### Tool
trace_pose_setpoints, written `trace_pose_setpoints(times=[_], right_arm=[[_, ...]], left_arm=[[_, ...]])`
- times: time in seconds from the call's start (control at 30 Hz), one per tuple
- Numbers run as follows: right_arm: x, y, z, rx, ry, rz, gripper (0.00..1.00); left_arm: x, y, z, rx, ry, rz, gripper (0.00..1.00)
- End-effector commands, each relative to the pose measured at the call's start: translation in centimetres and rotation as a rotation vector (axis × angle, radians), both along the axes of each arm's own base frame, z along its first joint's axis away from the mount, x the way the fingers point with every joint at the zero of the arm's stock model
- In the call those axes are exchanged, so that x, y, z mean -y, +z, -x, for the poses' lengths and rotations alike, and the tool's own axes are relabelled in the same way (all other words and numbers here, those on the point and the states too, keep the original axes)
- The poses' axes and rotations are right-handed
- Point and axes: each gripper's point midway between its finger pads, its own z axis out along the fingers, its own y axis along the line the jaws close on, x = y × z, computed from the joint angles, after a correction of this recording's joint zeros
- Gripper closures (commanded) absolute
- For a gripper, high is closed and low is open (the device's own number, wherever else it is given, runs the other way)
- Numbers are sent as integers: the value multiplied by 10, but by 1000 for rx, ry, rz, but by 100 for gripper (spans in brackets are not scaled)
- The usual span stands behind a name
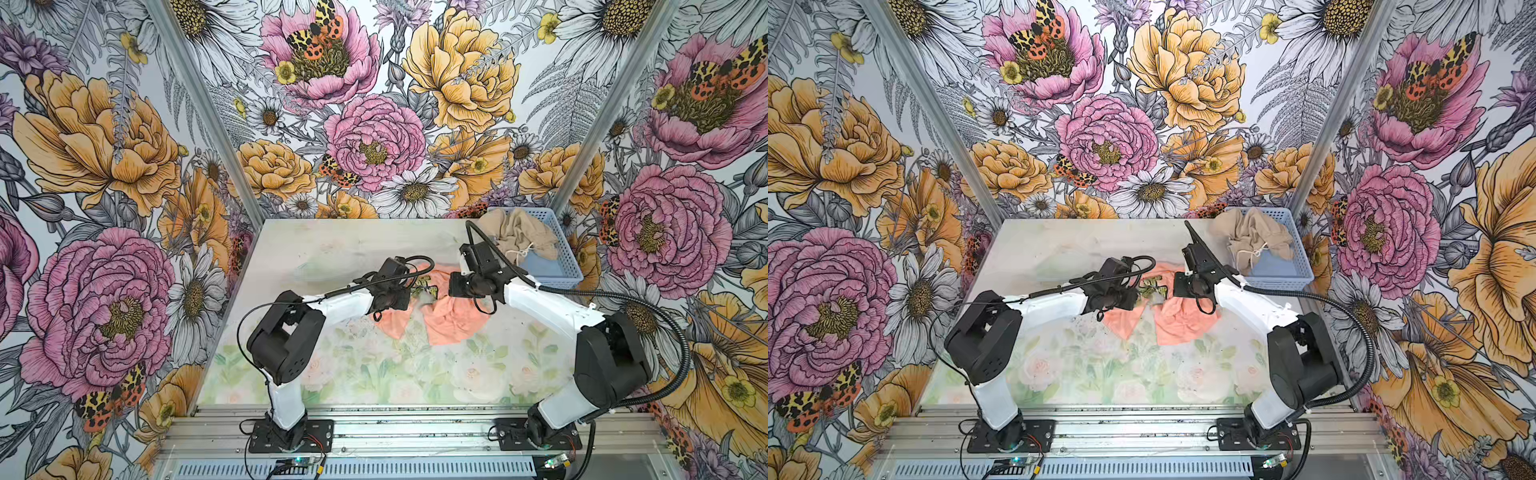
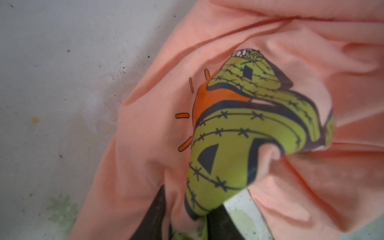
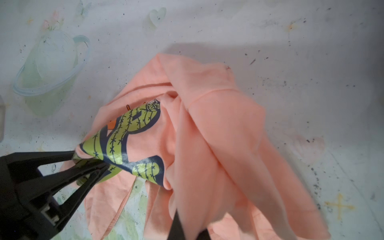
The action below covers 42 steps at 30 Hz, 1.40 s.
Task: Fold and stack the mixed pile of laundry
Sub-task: 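Grasp the T-shirt's cactus-print edge with the left gripper while the right gripper grasps nearby, then lift the T-shirt with both grippers and spread it apart to shake it out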
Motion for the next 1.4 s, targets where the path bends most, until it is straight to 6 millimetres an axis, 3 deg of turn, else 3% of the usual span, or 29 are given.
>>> trace_pose_setpoints(times=[0.0,0.17,0.43,0.57,0.67,0.83,0.93,1.03,1.17,1.37], right_arm=[[7,31,6,45,12,-10,100],[14,80,19,104,68,-6,100],[27,163,66,192,143,-26,100],[32,198,90,224,179,-39,100],[36,219,92,265,195,-18,100],[50,228,55,304,174,149,100],[39,249,35,349,198,124,100],[19,254,24,341,247,59,100],[2,237,24,298,299,29,100],[-1,219,40,274,303,-24,100]], left_arm=[[-5,32,-10,89,30,2,100],[-30,88,5,173,49,25,100],[-87,182,59,298,70,44,100],[-113,217,85,346,84,62,100],[-133,233,97,364,102,74,100],[-154,239,94,351,129,109,100],[-154,238,88,343,119,103,100],[-155,234,76,344,116,51,100],[-171,248,56,428,198,10,100],[-185,261,41,473,253,58,100]])
